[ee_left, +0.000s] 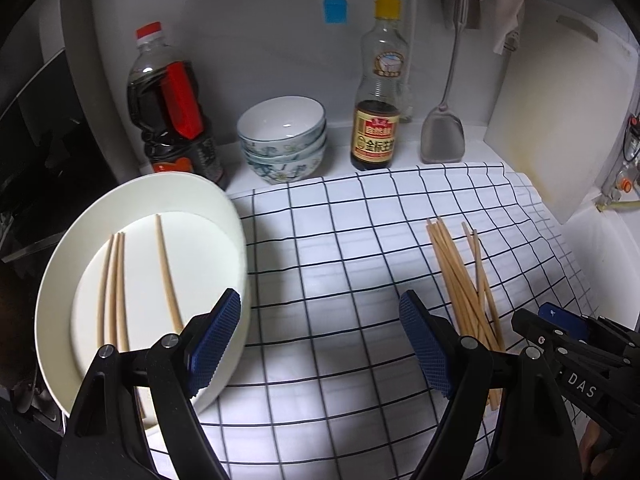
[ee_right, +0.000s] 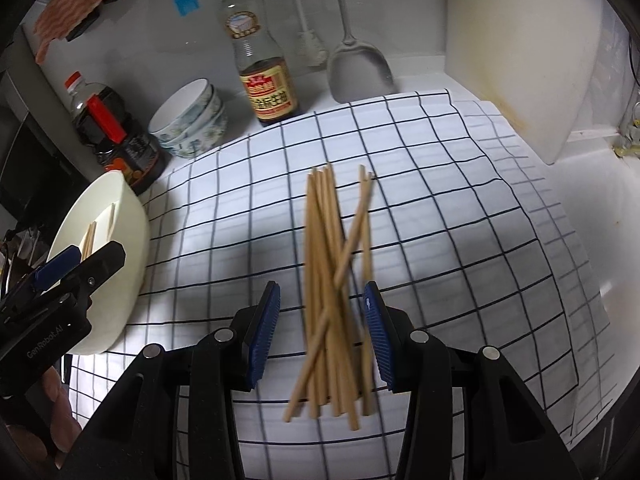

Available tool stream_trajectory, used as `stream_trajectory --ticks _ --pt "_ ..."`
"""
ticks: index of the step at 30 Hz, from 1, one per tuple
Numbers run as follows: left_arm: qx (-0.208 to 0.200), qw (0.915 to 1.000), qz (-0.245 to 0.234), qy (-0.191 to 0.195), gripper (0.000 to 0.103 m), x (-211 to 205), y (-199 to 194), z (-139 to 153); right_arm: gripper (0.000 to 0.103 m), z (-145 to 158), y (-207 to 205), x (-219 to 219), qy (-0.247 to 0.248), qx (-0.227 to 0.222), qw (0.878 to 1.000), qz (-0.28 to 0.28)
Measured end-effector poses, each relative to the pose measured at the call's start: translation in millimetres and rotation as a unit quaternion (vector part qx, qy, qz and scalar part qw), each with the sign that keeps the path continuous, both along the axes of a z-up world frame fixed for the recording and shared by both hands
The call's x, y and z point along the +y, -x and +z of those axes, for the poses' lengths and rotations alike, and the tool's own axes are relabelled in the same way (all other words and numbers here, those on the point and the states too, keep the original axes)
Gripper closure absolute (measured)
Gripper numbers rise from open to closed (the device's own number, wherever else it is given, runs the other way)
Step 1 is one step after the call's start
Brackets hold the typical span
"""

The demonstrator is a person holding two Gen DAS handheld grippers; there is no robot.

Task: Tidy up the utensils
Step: 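Move both open tools back toward the remaining chopstick pile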

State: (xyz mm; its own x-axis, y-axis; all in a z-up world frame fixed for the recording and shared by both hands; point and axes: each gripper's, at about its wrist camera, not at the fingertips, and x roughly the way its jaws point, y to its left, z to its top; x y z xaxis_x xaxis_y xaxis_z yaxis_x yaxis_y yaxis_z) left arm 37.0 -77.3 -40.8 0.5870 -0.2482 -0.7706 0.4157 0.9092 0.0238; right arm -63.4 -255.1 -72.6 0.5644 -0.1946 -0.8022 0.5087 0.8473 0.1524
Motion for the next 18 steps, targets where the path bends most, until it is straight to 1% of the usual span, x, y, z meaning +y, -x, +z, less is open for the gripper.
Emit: stream_trajectory --ticks 6,10,18 --pt "0.005 1.0000 -0.002 -0.003 0.023 -13.5 1.4 -8.3 0.061 -4.9 0.5 -11.6 0.005 0.004 1.000 0.004" --pt "0.009 0.9999 -0.003 -0.012 0.023 -20.7 1.3 -15.9 0.060 -7.6 2.1 -17.9 0.010 0.002 1.000 0.007" --pt "0.016 0.9997 -0.009 -0.018 0.023 -35.1 2.1 -29.0 0.060 -20.4 8.8 -34.8 0.009 0.006 1.000 -0.002"
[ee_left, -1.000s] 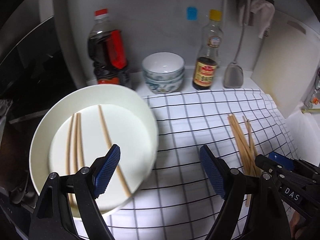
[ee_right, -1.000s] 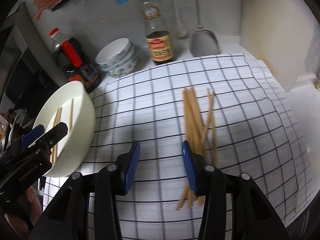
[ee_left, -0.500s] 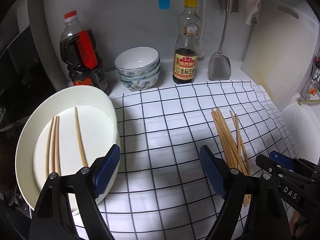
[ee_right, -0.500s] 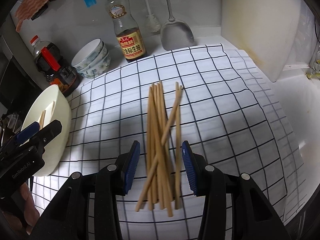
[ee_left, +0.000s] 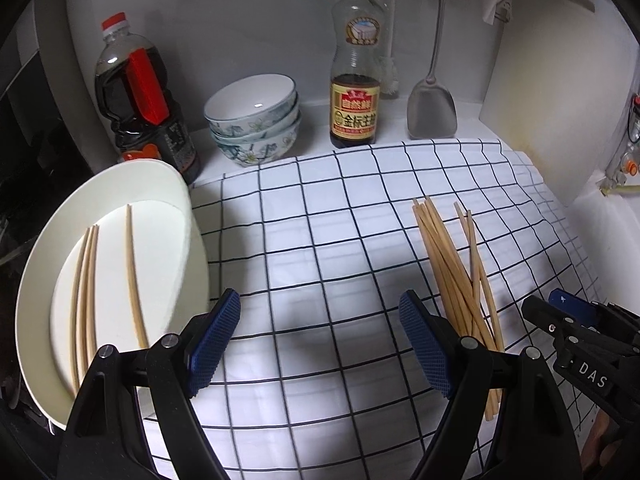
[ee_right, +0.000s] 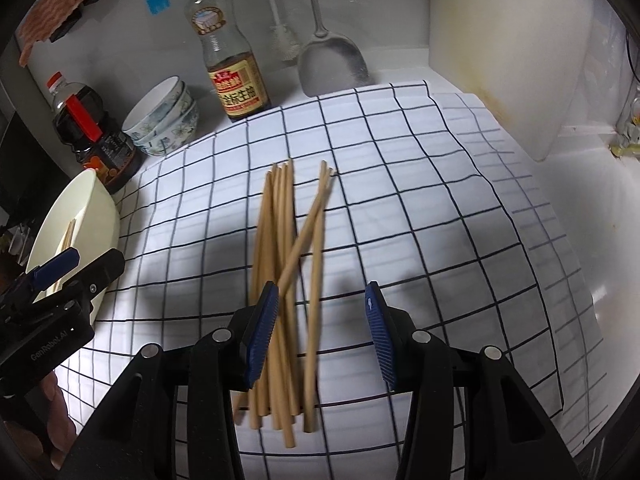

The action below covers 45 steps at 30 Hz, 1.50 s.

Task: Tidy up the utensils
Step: 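Move both open tools back toward the remaining chopstick pile, then lower both open tools over the wooden chopstick pile on the cloth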

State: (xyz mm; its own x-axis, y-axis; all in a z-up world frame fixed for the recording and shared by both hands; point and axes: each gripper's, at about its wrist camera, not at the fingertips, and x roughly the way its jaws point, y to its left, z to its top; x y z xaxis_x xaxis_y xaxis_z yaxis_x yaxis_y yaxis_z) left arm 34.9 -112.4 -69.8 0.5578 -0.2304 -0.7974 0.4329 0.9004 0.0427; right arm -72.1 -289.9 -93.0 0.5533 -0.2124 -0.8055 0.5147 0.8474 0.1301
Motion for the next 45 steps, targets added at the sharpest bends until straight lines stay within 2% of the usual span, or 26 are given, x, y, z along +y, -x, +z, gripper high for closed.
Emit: stream_trajectory --ticks 7,17,27,45 --pt "0.010 0.9999 -0.010 0.001 0.023 -17.6 -1.7 -14.0 0.060 -14.3 -1.6 -11.2 -0.006 0.010 1.000 -0.003" --pt "0.024 0.9996 -0.010 -0.002 0.023 -23.4 -4.5 -30.7 0.060 -29.4 -17.0 -7.6 0.002 0.025 0.999 0.022" --pt "0.033 0.9994 -0.001 -0.003 0.023 -21.7 -5.0 -38.9 0.060 -39.9 -24.2 -1.9 0.036 0.047 0.998 0.038" --pt "0.049 0.9986 -0.011 0.014 0.023 -50.5 2.9 -47.9 0.060 -38.4 -8.5 -30.0 0.047 0.034 0.998 0.022"
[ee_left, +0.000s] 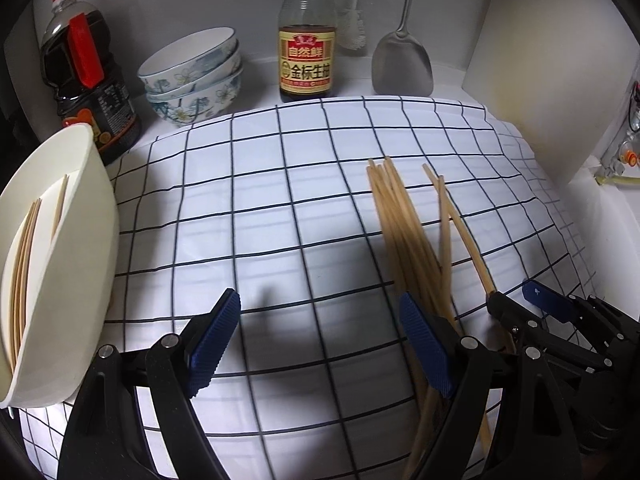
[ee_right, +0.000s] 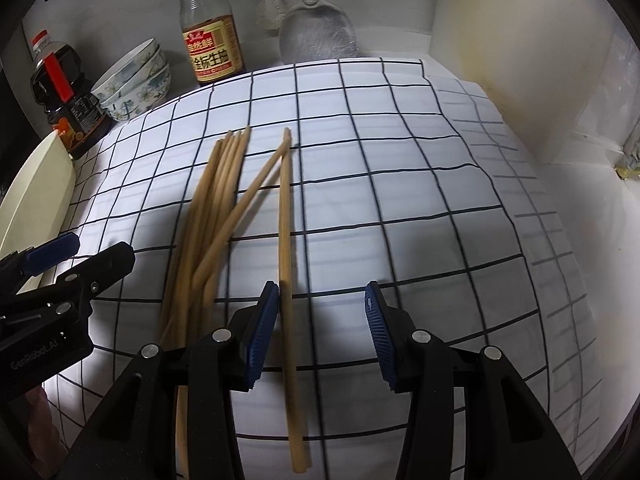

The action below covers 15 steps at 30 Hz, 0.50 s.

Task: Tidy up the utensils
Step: 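Lower both open tools over the wooden chopstick pile on the cloth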

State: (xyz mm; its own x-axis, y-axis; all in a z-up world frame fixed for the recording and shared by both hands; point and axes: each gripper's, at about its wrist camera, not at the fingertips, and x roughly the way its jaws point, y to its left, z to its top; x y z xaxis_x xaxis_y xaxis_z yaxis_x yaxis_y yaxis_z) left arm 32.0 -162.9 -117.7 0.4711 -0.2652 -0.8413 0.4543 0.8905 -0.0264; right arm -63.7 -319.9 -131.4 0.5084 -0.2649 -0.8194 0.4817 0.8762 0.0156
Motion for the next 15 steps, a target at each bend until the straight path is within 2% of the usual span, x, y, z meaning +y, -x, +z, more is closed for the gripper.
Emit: stream_trajectory --ticks 15 --pt "0.001 0.9998 -0.018 0.001 0.023 -38.1 1.1 -8.7 0.060 2.0 11.7 -16.2 -0.003 -0.007 1.000 -0.003"
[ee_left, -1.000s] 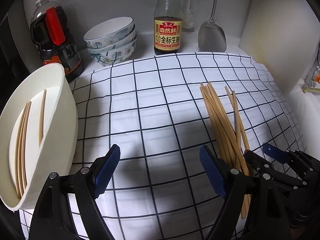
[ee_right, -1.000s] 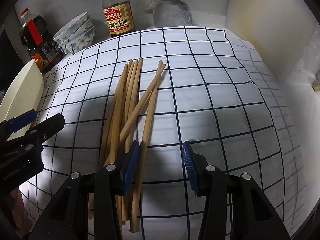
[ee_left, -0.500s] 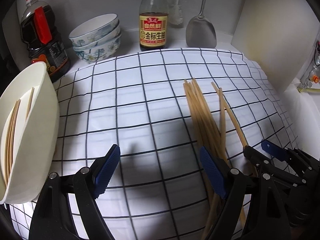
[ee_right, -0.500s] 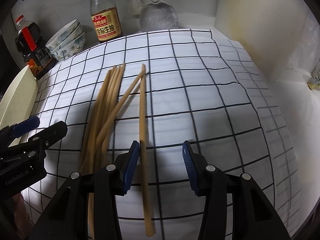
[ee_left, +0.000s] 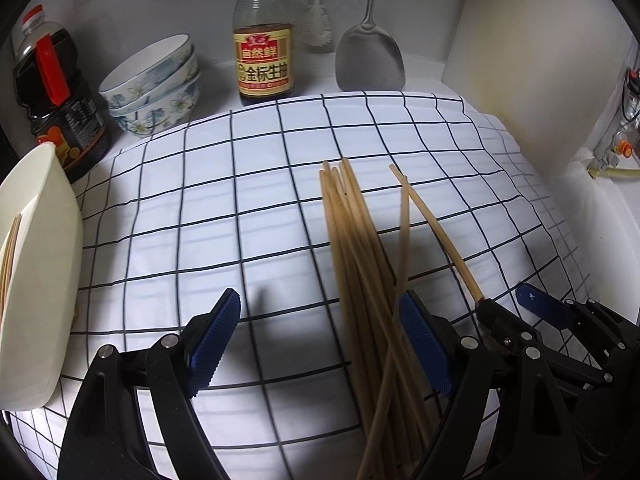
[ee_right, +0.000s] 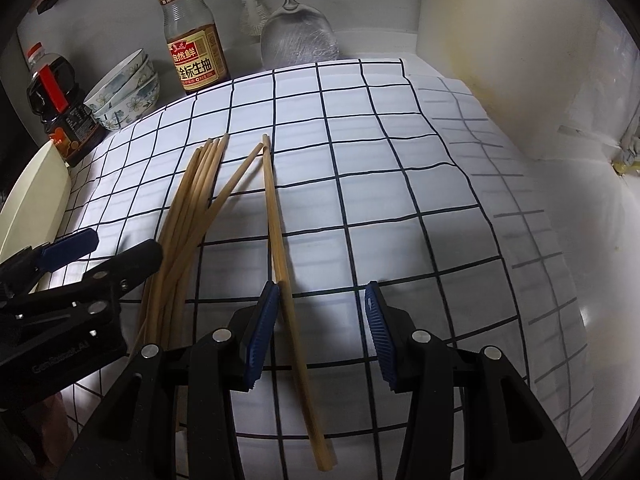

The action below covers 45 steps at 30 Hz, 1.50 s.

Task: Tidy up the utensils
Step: 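Lower both open tools over the wooden chopstick pile on the cloth, then close the right tool on one wooden chopstick while the left tool grasps another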

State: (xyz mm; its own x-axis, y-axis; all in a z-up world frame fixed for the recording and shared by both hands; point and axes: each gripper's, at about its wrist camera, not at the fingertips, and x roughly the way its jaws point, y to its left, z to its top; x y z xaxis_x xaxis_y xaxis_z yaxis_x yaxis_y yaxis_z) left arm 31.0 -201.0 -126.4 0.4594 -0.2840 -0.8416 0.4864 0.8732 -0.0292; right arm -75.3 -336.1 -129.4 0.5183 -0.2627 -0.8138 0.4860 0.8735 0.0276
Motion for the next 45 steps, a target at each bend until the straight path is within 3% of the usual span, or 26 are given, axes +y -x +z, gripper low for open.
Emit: stream_trajectory --ticks 8,32,45 --pt "0.000 1.0000 0.006 -0.004 0.021 -3.8 -2.4 -9.3 0.060 0.7 -0.4 -3.0 -0.002 0.000 1.000 0.002" --pt "0.017 0.9978 0.064 -0.002 0.021 51.3 -16.7 -17.4 0.060 1.0 -15.0 5.1 0.005 0.003 1.000 0.023" --pt "-0.005 0.9959 0.089 -0.013 0.021 71.4 -28.8 -12.4 0.060 -0.9 -25.5 2.5 0.012 0.011 0.999 0.032"
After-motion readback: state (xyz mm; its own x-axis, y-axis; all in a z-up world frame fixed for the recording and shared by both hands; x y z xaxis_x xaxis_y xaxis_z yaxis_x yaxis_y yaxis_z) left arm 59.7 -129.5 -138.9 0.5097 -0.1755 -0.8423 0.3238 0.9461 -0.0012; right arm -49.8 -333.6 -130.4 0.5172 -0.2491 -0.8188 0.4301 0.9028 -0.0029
